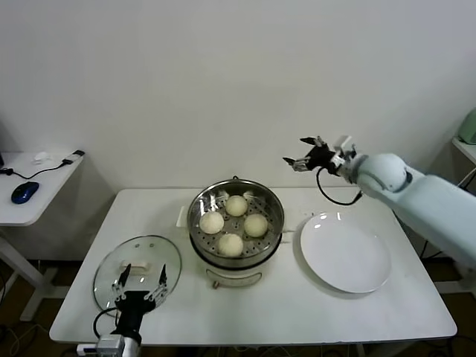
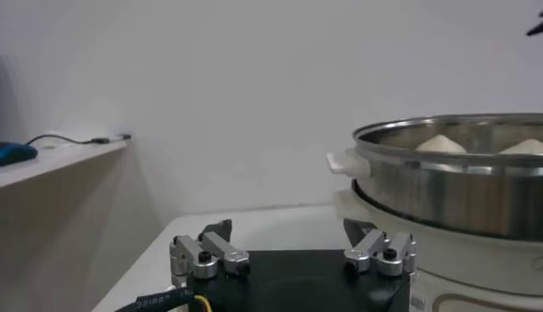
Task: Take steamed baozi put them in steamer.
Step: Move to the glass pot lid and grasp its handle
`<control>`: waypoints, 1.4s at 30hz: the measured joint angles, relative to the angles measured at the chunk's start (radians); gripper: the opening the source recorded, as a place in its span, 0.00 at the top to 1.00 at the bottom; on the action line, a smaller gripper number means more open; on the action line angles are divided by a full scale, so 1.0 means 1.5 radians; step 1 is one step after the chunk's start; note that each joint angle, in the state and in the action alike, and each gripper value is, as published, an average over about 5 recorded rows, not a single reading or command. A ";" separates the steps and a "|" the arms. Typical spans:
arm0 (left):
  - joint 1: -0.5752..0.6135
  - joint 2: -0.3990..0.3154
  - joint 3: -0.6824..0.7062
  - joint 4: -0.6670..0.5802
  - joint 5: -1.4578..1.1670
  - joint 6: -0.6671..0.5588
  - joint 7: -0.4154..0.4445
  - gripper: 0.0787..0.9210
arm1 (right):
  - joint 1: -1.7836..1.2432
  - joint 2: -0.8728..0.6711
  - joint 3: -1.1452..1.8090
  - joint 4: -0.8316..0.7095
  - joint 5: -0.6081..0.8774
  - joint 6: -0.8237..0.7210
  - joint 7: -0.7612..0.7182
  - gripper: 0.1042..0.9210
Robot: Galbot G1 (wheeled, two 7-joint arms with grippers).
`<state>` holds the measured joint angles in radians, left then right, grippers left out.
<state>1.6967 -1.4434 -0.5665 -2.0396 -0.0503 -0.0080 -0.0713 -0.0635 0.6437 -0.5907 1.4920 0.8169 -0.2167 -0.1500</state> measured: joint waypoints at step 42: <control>-0.084 0.100 -0.043 0.279 0.710 -0.080 -0.240 0.12 | -0.921 0.416 0.815 0.063 -0.353 0.268 0.046 0.12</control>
<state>1.5701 -1.2932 -0.6313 -1.6208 1.0140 -0.1279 -0.4306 -1.4451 1.2685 0.6322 1.5869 0.2869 0.1860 -0.0812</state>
